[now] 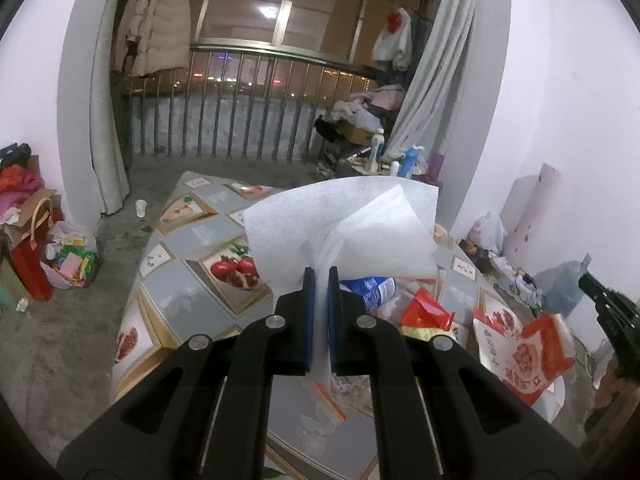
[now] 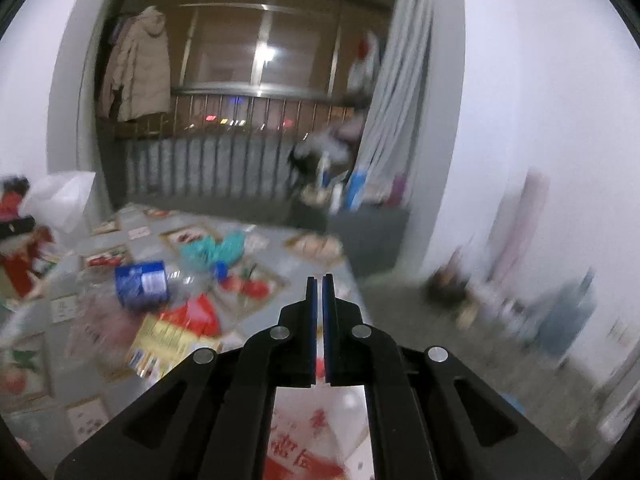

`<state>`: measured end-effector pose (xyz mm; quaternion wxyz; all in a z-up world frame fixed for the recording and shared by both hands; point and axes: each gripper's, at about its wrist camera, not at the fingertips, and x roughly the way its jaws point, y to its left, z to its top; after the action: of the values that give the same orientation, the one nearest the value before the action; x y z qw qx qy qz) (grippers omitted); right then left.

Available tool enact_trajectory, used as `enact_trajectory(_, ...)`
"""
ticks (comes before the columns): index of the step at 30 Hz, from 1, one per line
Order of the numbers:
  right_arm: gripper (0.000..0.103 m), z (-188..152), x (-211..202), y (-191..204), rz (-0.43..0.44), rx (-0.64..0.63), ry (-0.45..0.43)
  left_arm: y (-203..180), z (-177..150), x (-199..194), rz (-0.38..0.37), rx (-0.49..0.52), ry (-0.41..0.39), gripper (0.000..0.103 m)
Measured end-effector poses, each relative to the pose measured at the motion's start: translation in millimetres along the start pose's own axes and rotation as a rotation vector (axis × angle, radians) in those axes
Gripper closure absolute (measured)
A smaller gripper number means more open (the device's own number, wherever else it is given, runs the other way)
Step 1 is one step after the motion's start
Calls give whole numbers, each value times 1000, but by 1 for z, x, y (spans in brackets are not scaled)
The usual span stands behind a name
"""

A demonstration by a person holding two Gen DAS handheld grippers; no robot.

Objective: Collect trash
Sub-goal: 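Lift the red-and-white bag off the table with the right tool, then carry tissue and bag to the blue wastebasket and release both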

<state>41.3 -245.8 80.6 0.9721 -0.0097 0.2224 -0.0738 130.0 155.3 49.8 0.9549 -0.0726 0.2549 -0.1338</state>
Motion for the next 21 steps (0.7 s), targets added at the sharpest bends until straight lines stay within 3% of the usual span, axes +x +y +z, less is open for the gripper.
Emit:
enact_trajectory(6,100,-44,4,-45,136,174,155,11,-16,12,29,-19,49,99)
enact_trajectory(9,97,-61,1,-52,157,228,200,20,-24,15,48,-36,71,99)
enact_trajectory(11,86,-75,1,-59,159,287,239,27,-30,16,68,-47,83,99)
enact_trajectory(16,70,-95,-1,-79,175,450,275,43,-44,19,109,-76,110,99)
enact_trajectory(19,53,-100,-7,-75,207,473,256,50,-52,19,133,-91,123,99)
enact_trajectory(21,50,-102,-12,-67,234,448,243,53,-55,19,146,-97,129,99)
